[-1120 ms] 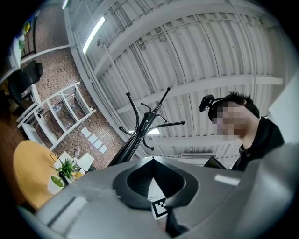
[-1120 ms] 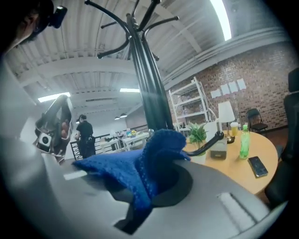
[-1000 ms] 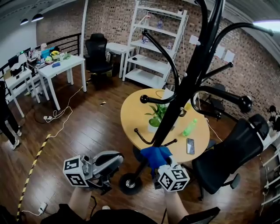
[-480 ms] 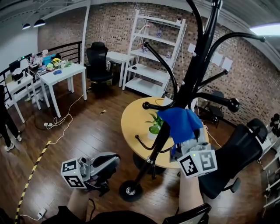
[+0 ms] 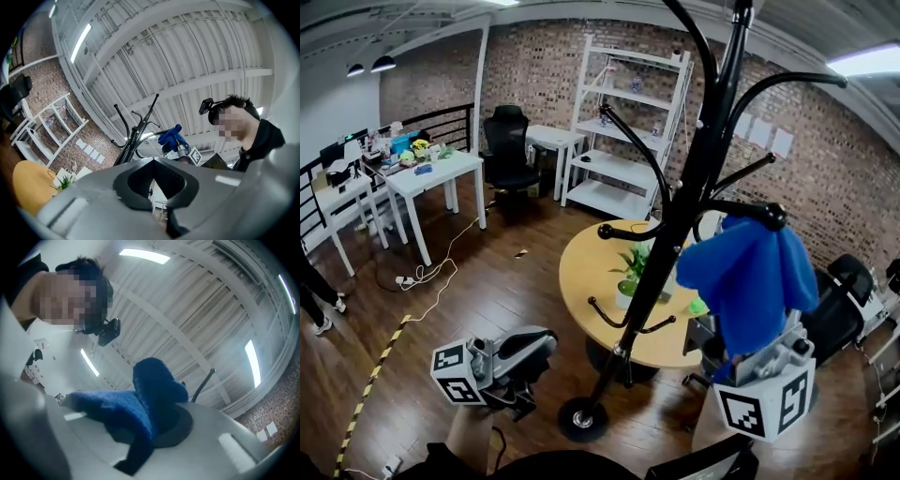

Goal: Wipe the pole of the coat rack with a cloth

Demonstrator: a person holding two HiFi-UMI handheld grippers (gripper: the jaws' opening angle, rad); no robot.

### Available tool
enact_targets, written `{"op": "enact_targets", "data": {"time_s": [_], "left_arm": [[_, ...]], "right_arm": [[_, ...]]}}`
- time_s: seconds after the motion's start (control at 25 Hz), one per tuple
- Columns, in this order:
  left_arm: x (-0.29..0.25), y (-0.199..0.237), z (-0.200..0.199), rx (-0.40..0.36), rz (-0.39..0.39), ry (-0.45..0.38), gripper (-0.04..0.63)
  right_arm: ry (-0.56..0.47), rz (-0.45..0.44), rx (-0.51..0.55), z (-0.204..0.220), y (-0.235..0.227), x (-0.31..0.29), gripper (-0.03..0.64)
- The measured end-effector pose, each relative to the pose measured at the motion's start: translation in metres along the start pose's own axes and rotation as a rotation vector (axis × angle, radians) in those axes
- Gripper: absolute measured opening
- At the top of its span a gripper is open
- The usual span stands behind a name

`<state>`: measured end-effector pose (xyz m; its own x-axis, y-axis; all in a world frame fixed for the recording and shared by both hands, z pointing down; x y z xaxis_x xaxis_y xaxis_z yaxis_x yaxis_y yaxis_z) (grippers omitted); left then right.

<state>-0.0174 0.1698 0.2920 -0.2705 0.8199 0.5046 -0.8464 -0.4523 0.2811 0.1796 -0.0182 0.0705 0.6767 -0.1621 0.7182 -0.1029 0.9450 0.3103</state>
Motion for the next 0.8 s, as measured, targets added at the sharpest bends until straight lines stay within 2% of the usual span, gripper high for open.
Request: {"op": "enact_targets", "data": {"time_s": [0.12,0.24,0.36,0.48,0.6,0.72,0.8], "left_arm": [[0.001,-0.002,0.0,-0.003,-0.001,-0.008,0.0],[0.003,-0.003,0.001,-0.002,-0.006,-0.011,0.0],[0.004,-0.002,0.002,0.001,-0.014,-0.012,0.0],[0.007,-0.002,0.005,0.012,-0.023,-0.011,0.0],[0.011,0.0,0.01,0.03,-0.038,-0.009,0.0],[0.016,0.003,0.011,0.048,-0.051,-0.007,0.0],[0.017,0.004,0.013,0.063,-0.057,-0.003,0.0]], "right_arm": [[-0.008,0.014,0.017,0.001,0.001,0.001,0.023],[0.038,0.061,0.016,0.022,-0.004,-0.001,0.023],[0.191,0.1,-0.028,0.07,-0.019,-0.007,0.023],[0.365,0.088,-0.021,0.126,-0.023,-0.013,0.023],[0.439,0.09,0.042,0.156,-0.015,-0.003,0.023],[0.465,0.09,0.01,0.169,-0.008,0.013,0.023],[0.518,0.082,-0.007,0.18,0.0,0.028,0.023]]}}
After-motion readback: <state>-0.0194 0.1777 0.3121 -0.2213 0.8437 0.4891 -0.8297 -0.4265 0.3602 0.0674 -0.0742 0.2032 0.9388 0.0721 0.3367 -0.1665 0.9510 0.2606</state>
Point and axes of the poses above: the fingertips, and each gripper's own axes: x backward along the fingers, y to its left, z out of its underside, the point moved 8 cm from there along x, backward along the fingers, and after that the axes turned 4 degrees about y, right-handed, at the moved point
